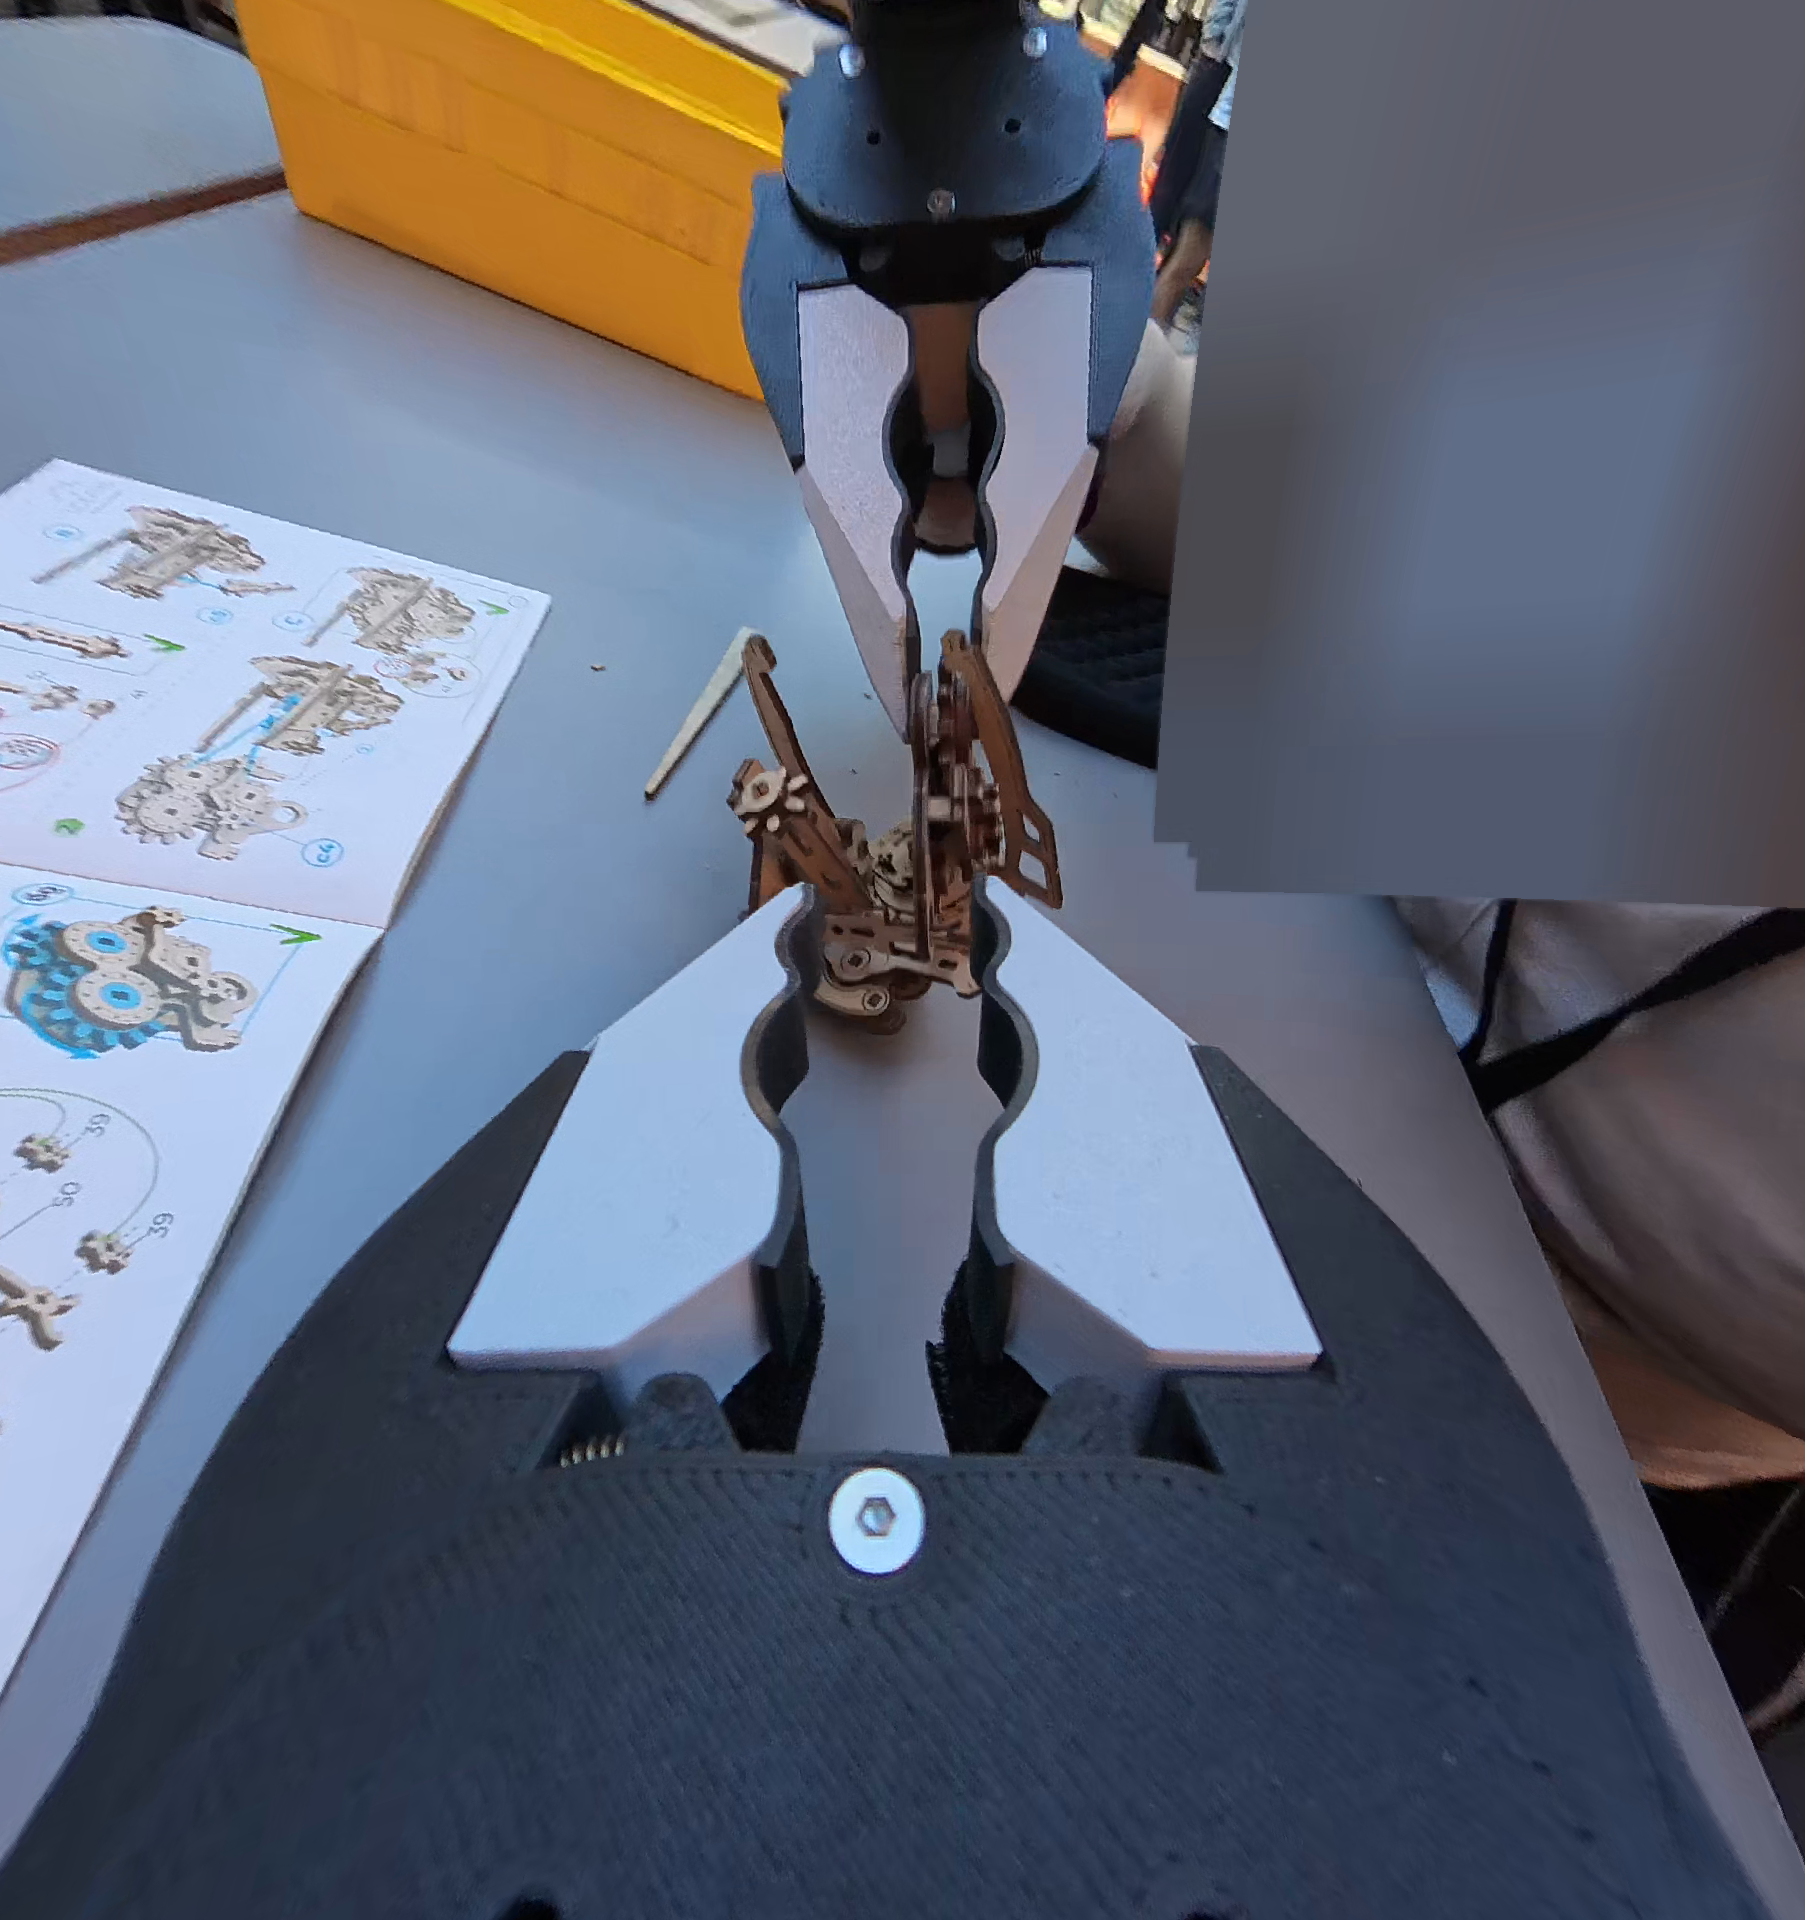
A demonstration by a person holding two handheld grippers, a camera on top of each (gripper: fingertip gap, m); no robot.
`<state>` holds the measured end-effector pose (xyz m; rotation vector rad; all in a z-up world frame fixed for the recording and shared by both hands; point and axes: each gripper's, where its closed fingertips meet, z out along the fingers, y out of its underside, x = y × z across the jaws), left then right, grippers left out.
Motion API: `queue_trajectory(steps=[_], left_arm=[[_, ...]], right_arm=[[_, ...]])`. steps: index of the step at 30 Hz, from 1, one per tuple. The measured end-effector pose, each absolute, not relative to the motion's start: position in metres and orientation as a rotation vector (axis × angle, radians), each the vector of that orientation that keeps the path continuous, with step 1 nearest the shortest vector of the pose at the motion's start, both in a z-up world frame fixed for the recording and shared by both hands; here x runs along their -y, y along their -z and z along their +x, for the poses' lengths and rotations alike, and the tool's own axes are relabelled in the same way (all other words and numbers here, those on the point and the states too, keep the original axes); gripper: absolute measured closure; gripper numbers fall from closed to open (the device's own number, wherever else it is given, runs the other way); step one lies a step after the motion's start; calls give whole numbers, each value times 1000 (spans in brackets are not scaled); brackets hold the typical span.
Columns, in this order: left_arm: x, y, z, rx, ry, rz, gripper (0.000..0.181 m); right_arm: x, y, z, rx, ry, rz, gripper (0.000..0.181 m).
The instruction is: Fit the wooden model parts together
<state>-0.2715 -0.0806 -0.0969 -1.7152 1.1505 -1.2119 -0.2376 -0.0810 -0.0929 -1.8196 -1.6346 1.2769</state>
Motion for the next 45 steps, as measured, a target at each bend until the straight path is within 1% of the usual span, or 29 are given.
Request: queue_trajectory(steps=[5, 9, 18, 23, 26, 31, 36, 39, 45], left_arm=[[75, 85, -280, -1061, 1035, -1728, 155], [78, 80, -279, -916, 998, -1738, 158], [83, 100, -271, -828, 1021, -1823, 160], [84, 112, -272, -882, 773, -1839, 163], [89, 117, -264, -879, 814, -1860, 163], [85, 118, -264, -806, 949, -1907, 171], [86, 119, -266, -796, 996, -1926, 162], [86, 126, -263, -831, 921, -1953, 161], [85, 119, -259, -843, 874, -1891, 160]], right_arm=[[84, 93, -239, 1625, -1306, -1846, 171], [83, 93, -240, 1597, -1346, -1873, 171], [74, 93, -241, 1448, -1438, -1980, 171], [72, 90, -241, 1409, -1448, -1999, 171], [72, 91, -241, 1417, -1416, -1997, 171], [72, 91, -241, 1403, -1420, -2027, 171], [72, 94, -241, 1412, -1420, -2060, 171], [72, 92, -241, 1413, -1412, -2061, 171], [71, 91, -239, 1446, -1288, -2067, 171]])
